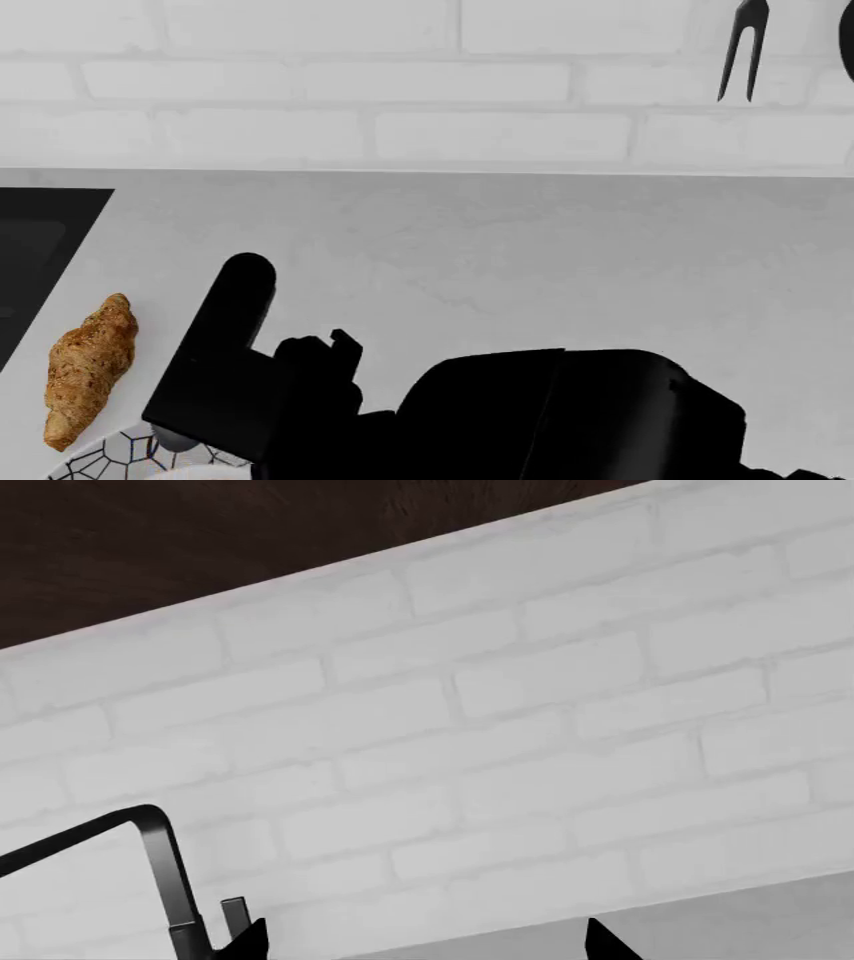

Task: Place the pastries on the plates.

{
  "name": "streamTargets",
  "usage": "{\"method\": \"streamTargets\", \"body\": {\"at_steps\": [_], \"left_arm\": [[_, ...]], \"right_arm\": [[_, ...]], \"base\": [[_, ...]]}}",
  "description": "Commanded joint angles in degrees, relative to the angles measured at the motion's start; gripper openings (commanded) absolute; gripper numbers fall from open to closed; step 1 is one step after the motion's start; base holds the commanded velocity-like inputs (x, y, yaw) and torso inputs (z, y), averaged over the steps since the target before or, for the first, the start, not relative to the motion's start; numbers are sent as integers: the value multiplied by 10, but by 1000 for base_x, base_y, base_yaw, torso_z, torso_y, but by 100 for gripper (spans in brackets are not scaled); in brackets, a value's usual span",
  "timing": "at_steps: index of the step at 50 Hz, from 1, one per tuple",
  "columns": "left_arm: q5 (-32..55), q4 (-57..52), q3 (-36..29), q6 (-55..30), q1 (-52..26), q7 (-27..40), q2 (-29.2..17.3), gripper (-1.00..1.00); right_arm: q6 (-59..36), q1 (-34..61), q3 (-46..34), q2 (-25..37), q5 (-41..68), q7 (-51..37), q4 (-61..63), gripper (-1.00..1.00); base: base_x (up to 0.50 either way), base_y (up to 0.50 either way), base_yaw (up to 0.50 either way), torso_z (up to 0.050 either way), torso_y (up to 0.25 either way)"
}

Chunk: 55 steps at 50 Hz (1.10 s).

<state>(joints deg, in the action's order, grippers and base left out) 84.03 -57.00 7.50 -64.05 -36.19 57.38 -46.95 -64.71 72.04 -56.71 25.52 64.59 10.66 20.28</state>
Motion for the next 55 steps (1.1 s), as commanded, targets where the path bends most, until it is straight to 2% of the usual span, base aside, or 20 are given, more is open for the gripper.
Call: {"method": "streamTargets", "body": {"at_steps": [1, 9, 15, 17, 20, 22, 24, 25, 26, 27, 29, 31, 37, 43, 55], "left_arm": [[-24, 13, 13, 3, 0, -18, 12, 100], [-25, 38, -12, -5, -36, -15, 17, 100], [-56, 98, -57, -27, -98, -45, 24, 100], [-96, 147, -90, -33, -125, -82, 29, 100], [-92, 229, -103, -39, -153, -104, 47, 100], [-151, 254, -150, -53, -190, -115, 39, 100], [-111, 324, -147, -86, -229, -110, 54, 100], [-62, 382, -144, -126, -259, -84, 67, 100], [-48, 403, -145, -136, -271, -81, 71, 100], [16, 456, -139, -167, -291, -51, 80, 100], [70, 520, -141, -186, -309, -17, 92, 100], [78, 545, -157, -202, -329, -17, 93, 100], [100, 579, -174, -214, -359, 3, 92, 100], [189, 593, -195, -223, -373, 67, 91, 100], [185, 599, -221, -209, -340, 48, 88, 100]], "right_arm": [[-29, 48, 99, 15, 97, -46, 67, 100], [-61, 171, 206, 82, 274, -169, 114, 100], [-40, 189, 240, 113, 290, -237, 94, 100], [-26, 182, 255, 129, 293, -274, 89, 100], [-10, 172, 273, 155, 299, -340, 86, 100], [-5, 164, 280, 169, 306, -366, 90, 100], [0, 153, 287, 186, 323, -389, 105, 100], [5, 143, 291, 195, 328, -399, 116, 100], [9, 137, 293, 199, 331, -406, 118, 100], [16, 124, 297, 207, 338, -414, 128, 100], [27, 105, 303, 218, 352, -434, 148, 100], [42, 79, 310, 231, 365, -451, 173, 100], [61, 54, 318, 252, 389, -487, 202, 100], [74, 28, 323, 260, 386, -494, 211, 100], [84, 12, 326, 272, 398, -506, 229, 100]], "base": [[0, 0, 0, 0, 0], [0, 0, 0, 0, 0], [0, 0, 0, 0, 0], [0, 0, 0, 0, 0], [0, 0, 0, 0, 0], [5, 0, 0, 0, 0], [0, 0, 0, 0, 0], [0, 0, 0, 0, 0], [0, 0, 0, 0, 0], [0, 0, 0, 0, 0], [0, 0, 0, 0, 0], [0, 0, 0, 0, 0], [0, 0, 0, 0, 0], [0, 0, 0, 0, 0], [0, 0, 0, 0, 0]]}}
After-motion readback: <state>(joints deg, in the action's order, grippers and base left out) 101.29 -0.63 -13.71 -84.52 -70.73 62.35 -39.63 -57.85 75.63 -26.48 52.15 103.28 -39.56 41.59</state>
